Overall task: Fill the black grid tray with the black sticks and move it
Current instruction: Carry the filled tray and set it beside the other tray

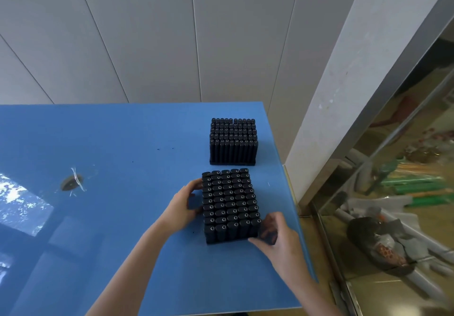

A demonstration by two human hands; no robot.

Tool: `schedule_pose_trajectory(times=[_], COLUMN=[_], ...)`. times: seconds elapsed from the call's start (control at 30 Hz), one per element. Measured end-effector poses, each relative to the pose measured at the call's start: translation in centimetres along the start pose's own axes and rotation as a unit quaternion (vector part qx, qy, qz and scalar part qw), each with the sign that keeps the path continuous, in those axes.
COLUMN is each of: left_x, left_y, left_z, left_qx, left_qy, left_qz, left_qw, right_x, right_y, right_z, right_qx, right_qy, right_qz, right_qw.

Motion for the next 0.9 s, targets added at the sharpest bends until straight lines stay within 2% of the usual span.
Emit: schedule_pose_trajectory(times=[0.13, 0.3, 0.5, 0.6, 0.8, 0.9], left_x=[-0.3, 0.4, -1.1, -1.0, 0.1, 0.4], left_y=[-1.1, -1.0, -0.3, 0.4, 1.2, 1.7], left_z=[-1.4, -4.3, -6.1, -5.7, -5.6, -5.5], left_qx=[0.059, 0.103, 0.092, 0.087, 0.105, 0.130], left_qy=[-0.015, -0.012, -0.026, -0.018, 0.004, -0.001], left_qz=[0.014, 0.031, 0.011, 0.008, 0.021, 0.021], left_qw=[0.998, 0.994, 0.995, 0.996, 0.994, 0.991], right_x=[0.4, 1.4, 1.9, 1.2, 1.3, 1.2], right_y=[-1.3, -1.8, -1.2, -0.2, 0.8, 0.3], right_z=[1.6, 3.7, 1.6, -0.9, -0.9, 0.4], right_qx=[0.031, 0.042, -0.049, -0.090, -0.036, -0.042], right_qy=[0.008, 0.063, 0.098, 0.065, 0.037, 0.019], right_qz=[0.013, 0.067, 0.178, 0.150, 0.137, 0.098], right_qw=[0.999, 0.995, 0.978, 0.982, 0.989, 0.994])
Point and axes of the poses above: each hand's wrist, its own z-axis towards the middle knuckle, its own y-axis out of the palm, x = y × z, the point moved 6 cm from there along z, towards the middle knuckle, and after that the axes turned 9 degrees about -z, right-handed, at the moved point
